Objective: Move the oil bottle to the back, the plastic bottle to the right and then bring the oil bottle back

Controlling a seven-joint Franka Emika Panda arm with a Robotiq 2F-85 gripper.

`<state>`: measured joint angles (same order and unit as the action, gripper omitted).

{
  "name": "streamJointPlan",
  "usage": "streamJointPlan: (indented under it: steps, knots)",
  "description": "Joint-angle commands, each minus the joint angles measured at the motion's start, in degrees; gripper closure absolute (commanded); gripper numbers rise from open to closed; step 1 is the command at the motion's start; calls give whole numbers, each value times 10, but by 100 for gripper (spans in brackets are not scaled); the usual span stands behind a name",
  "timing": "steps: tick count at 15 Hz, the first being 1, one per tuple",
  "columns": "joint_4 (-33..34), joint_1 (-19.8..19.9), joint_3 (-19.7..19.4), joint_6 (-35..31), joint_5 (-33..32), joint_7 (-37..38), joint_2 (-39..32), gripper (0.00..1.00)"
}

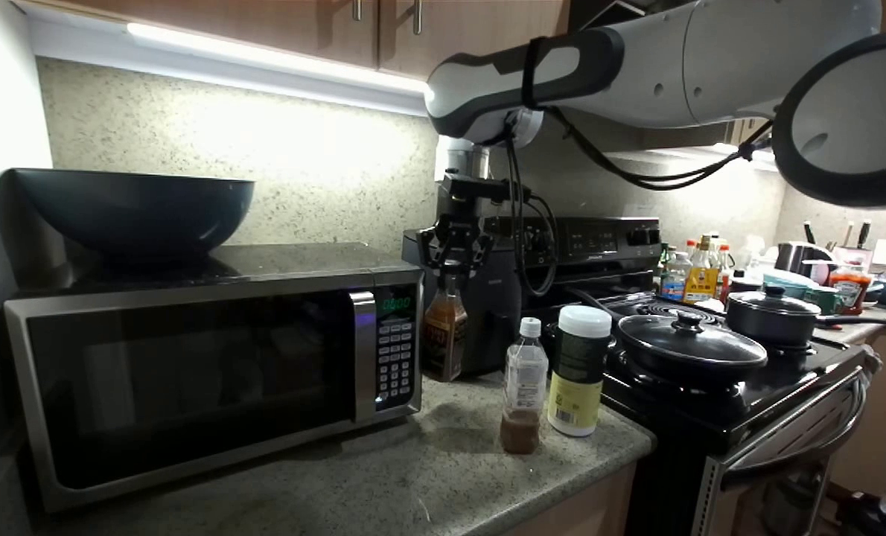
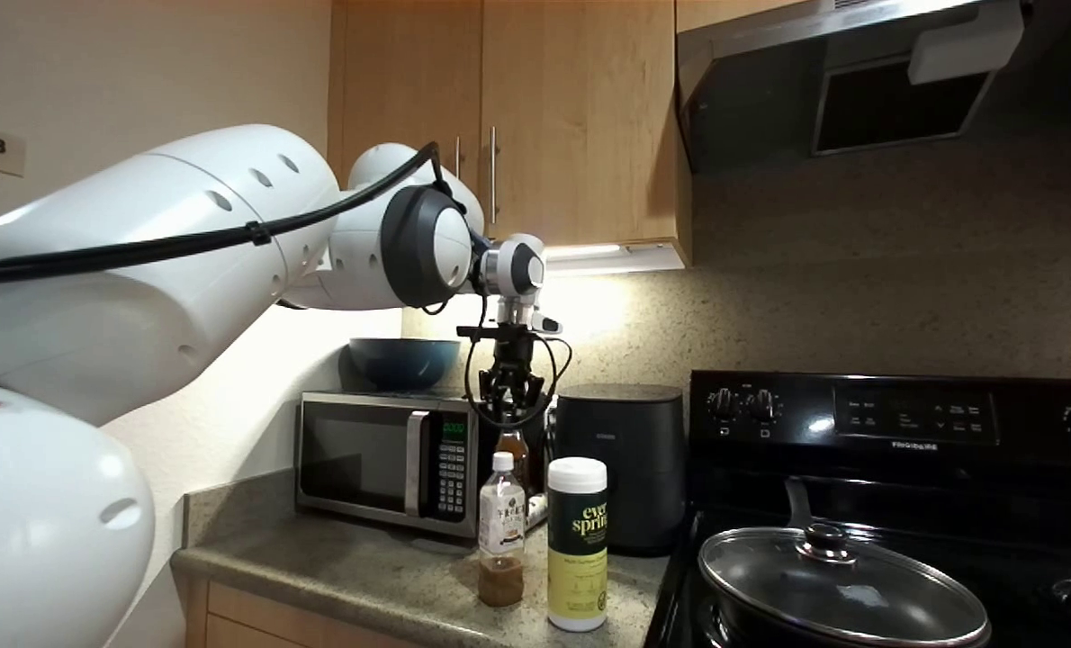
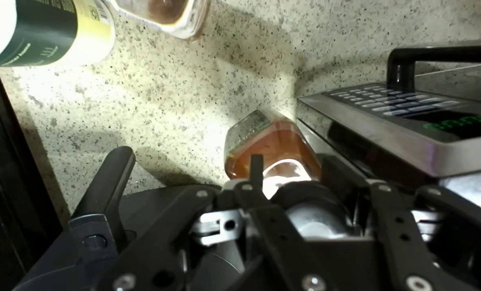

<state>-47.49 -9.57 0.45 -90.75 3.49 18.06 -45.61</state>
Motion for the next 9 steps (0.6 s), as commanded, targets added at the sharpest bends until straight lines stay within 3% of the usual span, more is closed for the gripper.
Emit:
streamJointPlan:
  steps: [1,9]
  knots:
    - [-51,-23,-8,-14,-21,11,48,84]
    - [-108,-23,-1,-1,7,38,84,84]
